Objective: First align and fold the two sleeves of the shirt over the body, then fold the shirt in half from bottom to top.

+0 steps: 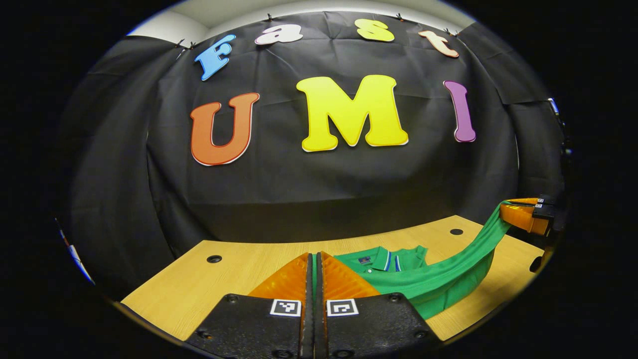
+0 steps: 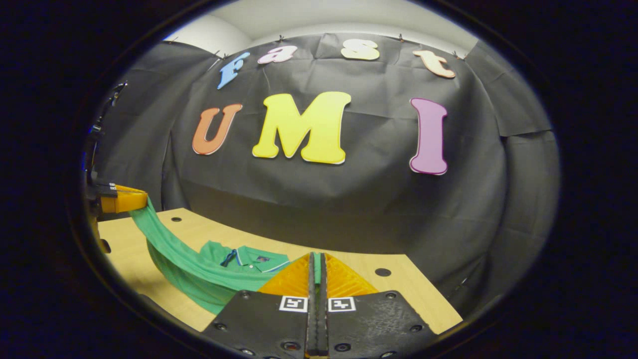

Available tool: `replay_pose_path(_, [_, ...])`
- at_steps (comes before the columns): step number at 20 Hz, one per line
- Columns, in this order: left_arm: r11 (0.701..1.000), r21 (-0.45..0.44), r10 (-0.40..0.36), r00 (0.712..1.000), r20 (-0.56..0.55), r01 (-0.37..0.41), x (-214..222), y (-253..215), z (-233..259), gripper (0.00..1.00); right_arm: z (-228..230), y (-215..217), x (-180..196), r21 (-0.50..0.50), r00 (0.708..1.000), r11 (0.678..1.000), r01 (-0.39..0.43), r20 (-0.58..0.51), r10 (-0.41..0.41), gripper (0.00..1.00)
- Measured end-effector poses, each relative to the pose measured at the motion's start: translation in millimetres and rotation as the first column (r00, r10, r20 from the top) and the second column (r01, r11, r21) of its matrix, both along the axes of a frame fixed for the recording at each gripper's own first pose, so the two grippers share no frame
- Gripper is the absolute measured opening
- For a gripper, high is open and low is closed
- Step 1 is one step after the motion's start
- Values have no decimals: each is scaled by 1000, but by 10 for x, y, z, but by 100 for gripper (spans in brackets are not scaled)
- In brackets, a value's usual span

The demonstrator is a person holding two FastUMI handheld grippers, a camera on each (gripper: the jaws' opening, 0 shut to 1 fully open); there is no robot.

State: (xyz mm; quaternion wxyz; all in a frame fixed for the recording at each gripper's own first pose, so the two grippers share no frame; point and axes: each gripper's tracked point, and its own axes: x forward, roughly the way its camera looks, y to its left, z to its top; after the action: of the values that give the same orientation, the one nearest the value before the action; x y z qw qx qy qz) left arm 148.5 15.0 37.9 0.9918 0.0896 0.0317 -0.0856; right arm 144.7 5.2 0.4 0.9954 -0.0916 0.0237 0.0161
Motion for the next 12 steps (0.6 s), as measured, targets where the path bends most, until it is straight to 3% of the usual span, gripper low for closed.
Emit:
replay_pose_path(6, [1000,16,17,1000,16,-17,1028,-9,-180,6,3,2,1032,-76,999,997,34,16,-33,1])
replay_pose_path(8, [1000,-22,-1,1000,10,1,1384,-96,-283,6,-125,-50,1397,-97,998,994,56,24,-54,0])
replay_pose_path(12, [1000,11,29,999,-22,-28,2008,-61,-797,6,-637,-156,1998,-76,995,993,85,-46,-88,0])
